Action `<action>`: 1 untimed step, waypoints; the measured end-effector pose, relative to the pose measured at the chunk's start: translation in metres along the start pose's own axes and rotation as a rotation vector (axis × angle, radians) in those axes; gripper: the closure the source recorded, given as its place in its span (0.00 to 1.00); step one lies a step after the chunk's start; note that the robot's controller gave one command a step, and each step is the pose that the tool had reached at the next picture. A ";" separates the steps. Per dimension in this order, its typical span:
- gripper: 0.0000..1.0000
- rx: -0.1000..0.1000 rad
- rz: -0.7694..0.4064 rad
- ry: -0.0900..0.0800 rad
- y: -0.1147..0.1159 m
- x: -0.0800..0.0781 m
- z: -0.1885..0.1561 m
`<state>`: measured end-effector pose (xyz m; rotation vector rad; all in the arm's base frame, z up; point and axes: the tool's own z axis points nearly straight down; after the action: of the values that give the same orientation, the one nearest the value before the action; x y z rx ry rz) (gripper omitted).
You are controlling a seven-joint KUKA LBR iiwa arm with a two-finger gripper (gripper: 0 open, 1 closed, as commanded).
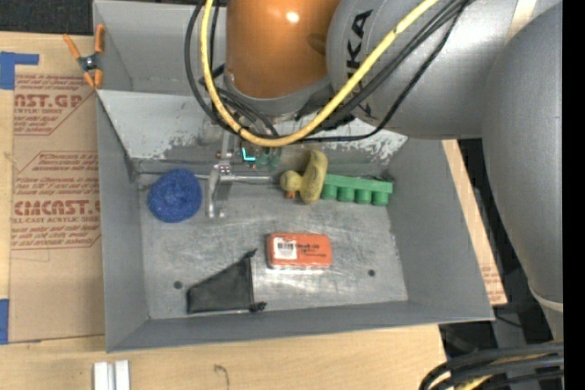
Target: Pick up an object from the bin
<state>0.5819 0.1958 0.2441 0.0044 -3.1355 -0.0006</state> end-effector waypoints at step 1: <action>0.00 -0.001 0.002 -0.008 -0.001 -0.002 -0.005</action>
Offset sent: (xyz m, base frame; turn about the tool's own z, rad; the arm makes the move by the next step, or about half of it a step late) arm 0.0003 0.0314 -0.1741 0.2077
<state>0.5836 0.1946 0.2489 0.0014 -3.1433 -0.0027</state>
